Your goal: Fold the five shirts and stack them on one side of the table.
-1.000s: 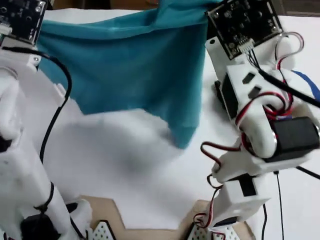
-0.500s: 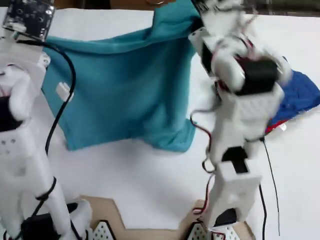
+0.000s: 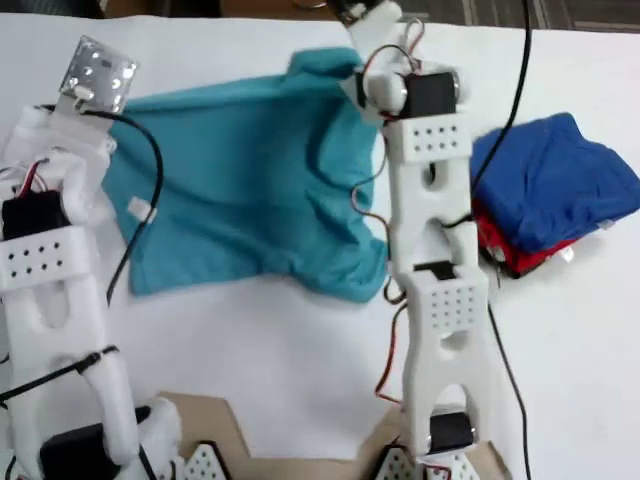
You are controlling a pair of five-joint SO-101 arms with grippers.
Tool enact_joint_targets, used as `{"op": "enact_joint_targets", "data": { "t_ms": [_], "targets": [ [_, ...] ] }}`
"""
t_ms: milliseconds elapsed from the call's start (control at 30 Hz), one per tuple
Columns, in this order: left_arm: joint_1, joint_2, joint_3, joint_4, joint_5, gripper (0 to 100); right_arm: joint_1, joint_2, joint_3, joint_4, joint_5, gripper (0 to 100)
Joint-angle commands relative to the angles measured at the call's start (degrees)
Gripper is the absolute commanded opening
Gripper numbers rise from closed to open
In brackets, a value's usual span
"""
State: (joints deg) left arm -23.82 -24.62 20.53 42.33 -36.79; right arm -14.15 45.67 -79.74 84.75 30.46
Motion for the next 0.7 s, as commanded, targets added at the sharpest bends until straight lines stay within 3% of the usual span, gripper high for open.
{"op": "enact_joint_targets", "data": {
  "t_ms": [0, 167, 667],
  "targets": [
    [-1.1, -1.5, -0.3, -3.5, -0.3, 2, -0.9, -2.3, -4.0, -3.1, 0.0, 2.2],
    [-1.1, -1.5, -8.5, 0.1, 1.0, 2, -1.1, -7.1, -10.3, -1.3, 0.0, 2.1],
    [-0.7, -1.6, -39.2, 24.9, 5.5, 2, 1.4, -28.7, -14.9, 8.9, 2.2, 2.1]
  ]
}}
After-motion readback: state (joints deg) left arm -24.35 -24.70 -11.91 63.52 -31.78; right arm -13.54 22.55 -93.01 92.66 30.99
